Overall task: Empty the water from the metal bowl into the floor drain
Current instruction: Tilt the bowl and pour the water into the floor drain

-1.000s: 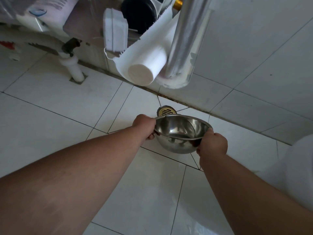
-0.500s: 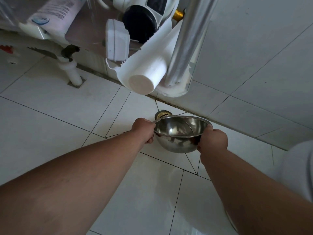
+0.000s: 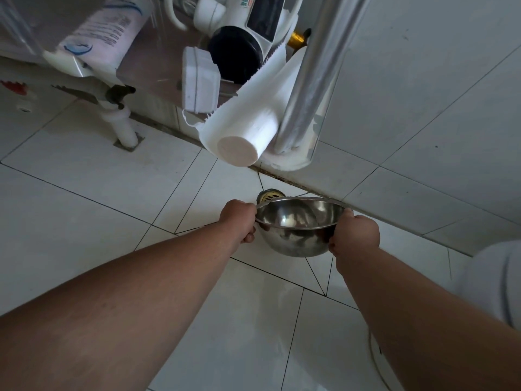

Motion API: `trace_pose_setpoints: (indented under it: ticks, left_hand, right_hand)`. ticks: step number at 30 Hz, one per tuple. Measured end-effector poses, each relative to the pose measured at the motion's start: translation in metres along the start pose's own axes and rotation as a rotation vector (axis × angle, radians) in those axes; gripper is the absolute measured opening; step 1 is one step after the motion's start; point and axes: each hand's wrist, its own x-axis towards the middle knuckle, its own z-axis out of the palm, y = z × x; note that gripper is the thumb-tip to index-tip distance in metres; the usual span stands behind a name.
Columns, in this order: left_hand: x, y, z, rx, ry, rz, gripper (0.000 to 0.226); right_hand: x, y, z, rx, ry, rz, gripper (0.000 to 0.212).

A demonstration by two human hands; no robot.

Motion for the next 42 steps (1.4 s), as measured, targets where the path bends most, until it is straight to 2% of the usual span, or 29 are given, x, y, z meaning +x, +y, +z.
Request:
trace_pose_setpoints:
  ticks: [5, 8, 10, 13, 20, 26, 36, 42]
  left_hand:
    - [0.0, -0.001, -0.001, 0.013, -0.003, 0.003, 0.016]
    - [0.0, -0.002, -0.002, 0.008, -0.009, 0.008, 0.016]
    - [0.001, -0.002, -0.002, 0.006, -0.01, 0.011, 0.016]
    - [0.002, -0.004, -0.002, -0.005, -0.017, 0.011, 0.016]
    - [0.005, -0.003, -0.001, -0.048, -0.022, 0.005, 0.022]
    - [0.007, -0.003, -0.001, -0.063, -0.012, -0.001, 0.019]
    - [0.007, -0.003, -0.004, -0.059, -0.015, -0.016, 0.023]
    - [0.008, -0.003, -0.004, -0.051, 0.005, -0.033, 0.024]
  right_hand:
    - [0.005, -0.002, 0.001, -0.006, -0.03, 0.023, 0.042]
    - [0.013, -0.002, 0.0, -0.006, -0.071, 0.033, 0.033]
    - [0.016, 0.0, -0.001, 0.05, -0.131, 0.037, 0.027]
    - [0.018, 0.002, -0.003, 0.107, -0.168, 0.044, 0.029]
    - [0.02, -0.022, -0.003, 0.126, -0.11, 0.145, 0.034]
    - [0.02, -0.03, -0.004, 0.105, -0.115, 0.162, 0.039]
    - [0.015, -0.025, 0.0, 0.125, -0.124, 0.161, 0.036]
    - [0.014, -0.023, 0.002, 0.14, -0.149, 0.165, 0.028]
